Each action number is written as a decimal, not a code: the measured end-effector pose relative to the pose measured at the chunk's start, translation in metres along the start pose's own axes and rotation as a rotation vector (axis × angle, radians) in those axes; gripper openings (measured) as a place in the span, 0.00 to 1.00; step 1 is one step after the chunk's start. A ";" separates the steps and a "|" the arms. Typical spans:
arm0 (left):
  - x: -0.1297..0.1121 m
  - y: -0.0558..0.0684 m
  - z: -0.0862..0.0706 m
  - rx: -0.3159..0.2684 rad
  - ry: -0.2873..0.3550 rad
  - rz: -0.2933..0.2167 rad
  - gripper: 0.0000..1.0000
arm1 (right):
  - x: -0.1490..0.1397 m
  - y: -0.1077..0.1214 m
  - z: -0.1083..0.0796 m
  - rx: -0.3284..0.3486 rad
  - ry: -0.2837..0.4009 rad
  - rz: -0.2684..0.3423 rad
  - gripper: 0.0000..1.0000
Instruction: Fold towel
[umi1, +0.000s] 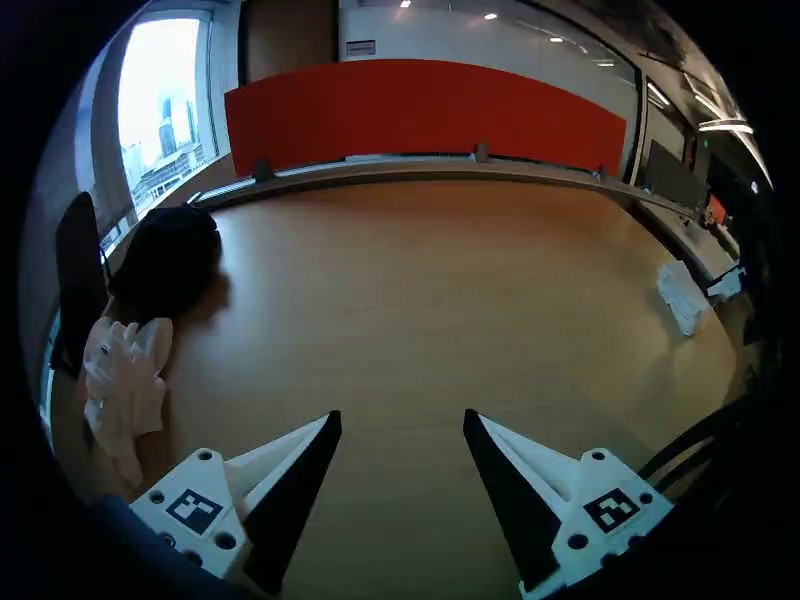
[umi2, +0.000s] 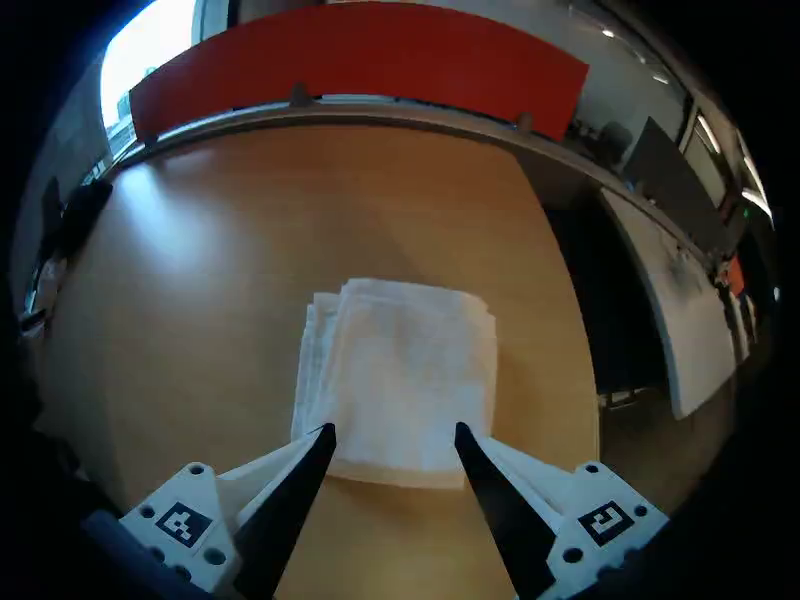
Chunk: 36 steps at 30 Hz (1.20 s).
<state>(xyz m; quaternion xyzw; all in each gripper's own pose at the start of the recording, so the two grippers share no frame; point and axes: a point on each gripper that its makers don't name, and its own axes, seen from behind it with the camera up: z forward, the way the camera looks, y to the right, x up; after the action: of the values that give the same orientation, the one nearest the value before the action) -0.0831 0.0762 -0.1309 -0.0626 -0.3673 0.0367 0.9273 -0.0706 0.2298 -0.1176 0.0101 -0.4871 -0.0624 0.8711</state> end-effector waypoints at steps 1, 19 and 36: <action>0.000 0.000 0.000 0.001 0.002 -0.001 0.90 | 0.001 -0.001 -0.001 -0.003 0.009 0.004 0.92; 0.018 -0.005 0.004 0.019 0.052 -0.018 0.90 | 0.053 -0.018 -0.030 -0.068 0.270 0.065 0.92; 0.036 -0.006 0.006 0.020 0.090 -0.018 0.90 | 0.097 -0.046 -0.057 -0.041 0.515 0.149 0.92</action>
<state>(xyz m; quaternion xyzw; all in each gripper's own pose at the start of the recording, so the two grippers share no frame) -0.0608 0.0747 -0.1012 -0.0518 -0.3252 0.0293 0.9438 0.0236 0.1703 -0.0687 -0.0282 -0.2476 -0.0032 0.9685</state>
